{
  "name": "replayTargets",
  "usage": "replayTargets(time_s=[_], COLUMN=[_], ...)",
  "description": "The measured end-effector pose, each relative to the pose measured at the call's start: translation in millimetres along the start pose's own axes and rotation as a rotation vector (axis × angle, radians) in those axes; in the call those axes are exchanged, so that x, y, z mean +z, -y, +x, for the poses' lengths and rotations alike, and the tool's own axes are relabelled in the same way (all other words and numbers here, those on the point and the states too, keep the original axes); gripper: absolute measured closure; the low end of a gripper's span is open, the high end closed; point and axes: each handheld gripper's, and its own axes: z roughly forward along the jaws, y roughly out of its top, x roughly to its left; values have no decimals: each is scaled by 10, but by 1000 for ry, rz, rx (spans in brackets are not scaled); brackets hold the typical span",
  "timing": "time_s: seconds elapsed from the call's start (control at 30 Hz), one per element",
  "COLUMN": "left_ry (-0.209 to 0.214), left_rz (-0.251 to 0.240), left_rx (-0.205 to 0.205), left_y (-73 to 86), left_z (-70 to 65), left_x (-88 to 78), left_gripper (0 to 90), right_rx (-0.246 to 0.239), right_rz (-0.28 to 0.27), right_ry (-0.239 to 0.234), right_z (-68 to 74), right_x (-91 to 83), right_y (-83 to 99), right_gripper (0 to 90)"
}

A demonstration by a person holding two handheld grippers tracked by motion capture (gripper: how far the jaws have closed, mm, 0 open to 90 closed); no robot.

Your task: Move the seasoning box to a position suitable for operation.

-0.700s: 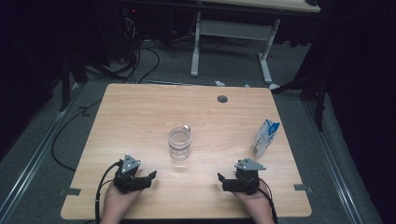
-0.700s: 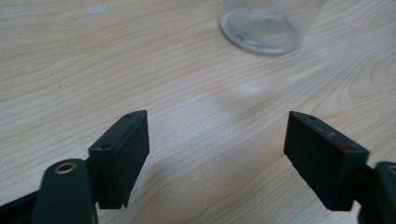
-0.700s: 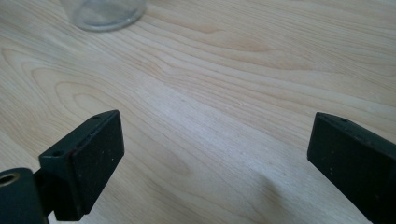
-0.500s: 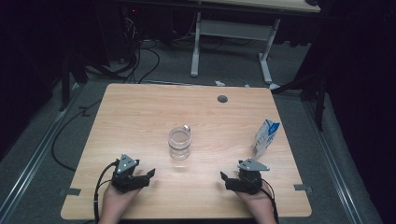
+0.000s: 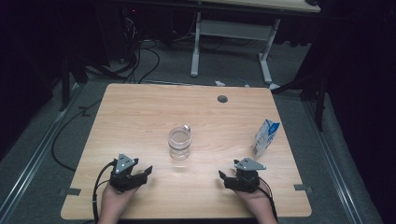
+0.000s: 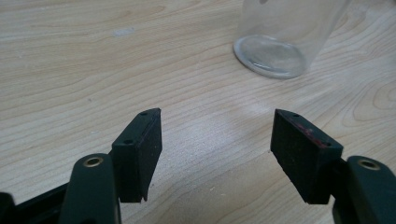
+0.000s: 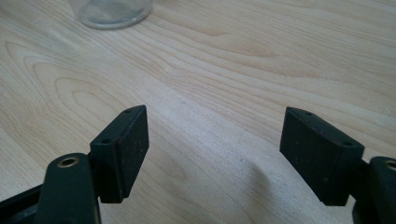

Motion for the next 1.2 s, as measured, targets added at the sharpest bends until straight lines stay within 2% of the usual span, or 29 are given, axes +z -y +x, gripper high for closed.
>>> replayTargets(time_s=[0.13, 0.27, 0.3, 0.37, 0.4, 0.53, 0.63, 0.73, 0.87, 0.93, 1.03, 1.1, 1.2], left_ry=[-2, 24, 30, -3, -5, 20, 31, 43, 23, 29, 9, 16, 12], left_rz=[-14, -22, -22, -32, -40, -58, -61, -70, -72, -70, -79, -91, -102], left_rx=[7, -35, -34, -4, -4, -10, -1, -13, -8, -18, -5, -13, -1], left_y=[-7, -28, -37, -34, -32, -71, -135, -213, -302, -353, -443, -504, -589], left_z=[-10, -33, -50, -113, -137, -206, -271, -314, -344, -343, -361, -363, -377], left_x=[-47, -50, -48, -44, -43, -20, 24, 68, 126, 157, 178, 186, 198], left_gripper=[374, 418, 421, 432, 454, 471, 469, 468, 479, 479, 472, 470, 476], right_rx=[5, -7, -14, -10, -5, -27, -19, -8, 13, 14, 24, 27, 26], right_rz=[-24, -18, -13, -10, -9, -6, -8, -6, -11, -18, -22, -22, -19], right_ry=[-2, 2, 3, -1, -6, 2, 11, 14, 12, 12, 10, 11, 8], right_z=[0, 25, 32, 40, 42, 60, 32, -18, -60, -78, -97, -104, -106], right_x=[-43, -37, -28, -21, -22, -48, -85, -104, -123, -139, -156, -156, -150], right_y=[-31, -38, -41, -47, -47, -31, -8, 24, 35, 36, 44, 47, 42], right_gripper=[288, 320, 320, 323, 327, 338, 355, 361, 363, 365, 365, 365, 365])
